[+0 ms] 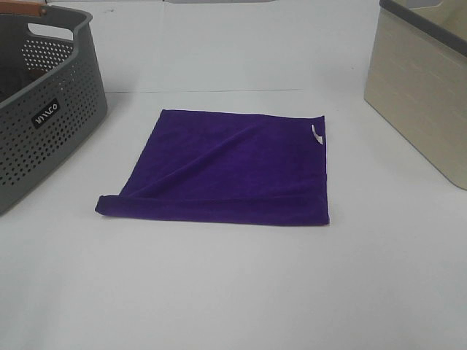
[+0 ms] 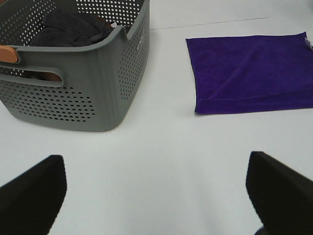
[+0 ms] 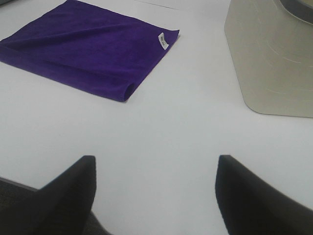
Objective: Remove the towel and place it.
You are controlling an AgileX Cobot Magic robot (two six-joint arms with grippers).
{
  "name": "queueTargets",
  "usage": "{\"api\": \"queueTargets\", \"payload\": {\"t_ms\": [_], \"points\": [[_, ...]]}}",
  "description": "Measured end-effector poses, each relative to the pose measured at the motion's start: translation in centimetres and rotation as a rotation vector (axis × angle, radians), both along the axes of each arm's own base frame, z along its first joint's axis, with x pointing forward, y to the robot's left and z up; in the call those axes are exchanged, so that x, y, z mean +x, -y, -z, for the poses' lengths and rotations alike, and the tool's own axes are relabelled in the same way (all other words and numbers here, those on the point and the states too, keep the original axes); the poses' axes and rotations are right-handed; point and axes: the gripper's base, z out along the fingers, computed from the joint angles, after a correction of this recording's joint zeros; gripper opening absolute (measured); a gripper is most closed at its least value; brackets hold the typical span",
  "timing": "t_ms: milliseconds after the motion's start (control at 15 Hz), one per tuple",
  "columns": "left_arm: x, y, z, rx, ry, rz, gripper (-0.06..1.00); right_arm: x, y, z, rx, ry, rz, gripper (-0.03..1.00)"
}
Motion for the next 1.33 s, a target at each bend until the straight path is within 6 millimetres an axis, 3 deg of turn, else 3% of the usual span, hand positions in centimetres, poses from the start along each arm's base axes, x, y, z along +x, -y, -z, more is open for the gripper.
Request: {"api": "queueTargets", "payload": {"t_ms": [467,1333], "points": [[0.01,-0.03,0.00,0.003,0.001,-0.002,0.91,-0.01,-0.07,0.00,0.119,-0.019,0.081,0.62],[-0.03,0.09,0.00,0.003,0.001,-0.127,0.91,-0.01,-0.07,0.00,0.125,-0.020,0.086,0.62]]}}
